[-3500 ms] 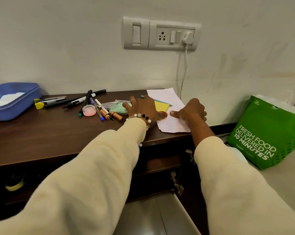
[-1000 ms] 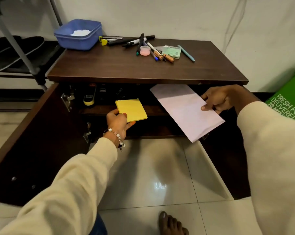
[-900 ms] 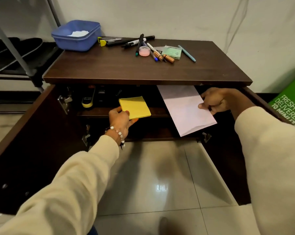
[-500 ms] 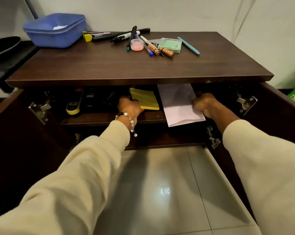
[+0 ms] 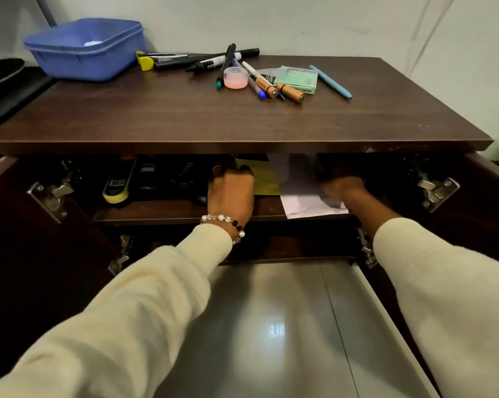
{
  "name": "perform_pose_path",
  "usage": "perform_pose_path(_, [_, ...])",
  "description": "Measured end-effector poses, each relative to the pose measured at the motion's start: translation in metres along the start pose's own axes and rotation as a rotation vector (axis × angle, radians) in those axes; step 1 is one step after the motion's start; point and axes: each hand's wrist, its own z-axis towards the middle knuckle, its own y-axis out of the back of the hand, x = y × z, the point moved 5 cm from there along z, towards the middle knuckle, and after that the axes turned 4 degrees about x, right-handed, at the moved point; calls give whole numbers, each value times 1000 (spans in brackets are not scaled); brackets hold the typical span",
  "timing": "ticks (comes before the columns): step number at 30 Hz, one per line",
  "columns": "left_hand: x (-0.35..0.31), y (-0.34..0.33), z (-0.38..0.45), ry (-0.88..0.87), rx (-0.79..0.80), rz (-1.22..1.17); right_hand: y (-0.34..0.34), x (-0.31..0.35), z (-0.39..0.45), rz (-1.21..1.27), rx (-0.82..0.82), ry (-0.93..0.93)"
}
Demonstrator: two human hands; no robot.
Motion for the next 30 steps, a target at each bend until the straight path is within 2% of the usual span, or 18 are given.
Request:
perform_pose_path(2, [3, -8, 5, -96, 83, -4, -5, 8, -4, -55, 24, 19])
perform_pose_path(5, [9, -26, 4, -149, 224, -64, -16, 19, -13, -134, 71, 39])
perform_pose_path(12, [13, -28, -4, -44, 280, -9, -21, 26, -13, -184, 15, 49])
perform_pose_path(18, [12, -20, -12, -25, 251, 75, -22, 32, -11, -277, -14, -7])
perform_pose_path(21, [13, -20, -16, -17, 231, 71, -20, 54, -10, -284, -70, 217])
perform_pose_path(23, [14, -21, -16, -9, 225, 56, -26, 72, -17, -222, -10, 359])
perform_pose_path(26, [16, -22, -15, -5, 217, 46, -39, 88, -26, -174, 76, 390])
perform_pose_path(30, [22, -24, -13, 0, 192, 26, -39, 89, -22, -238, 23, 339])
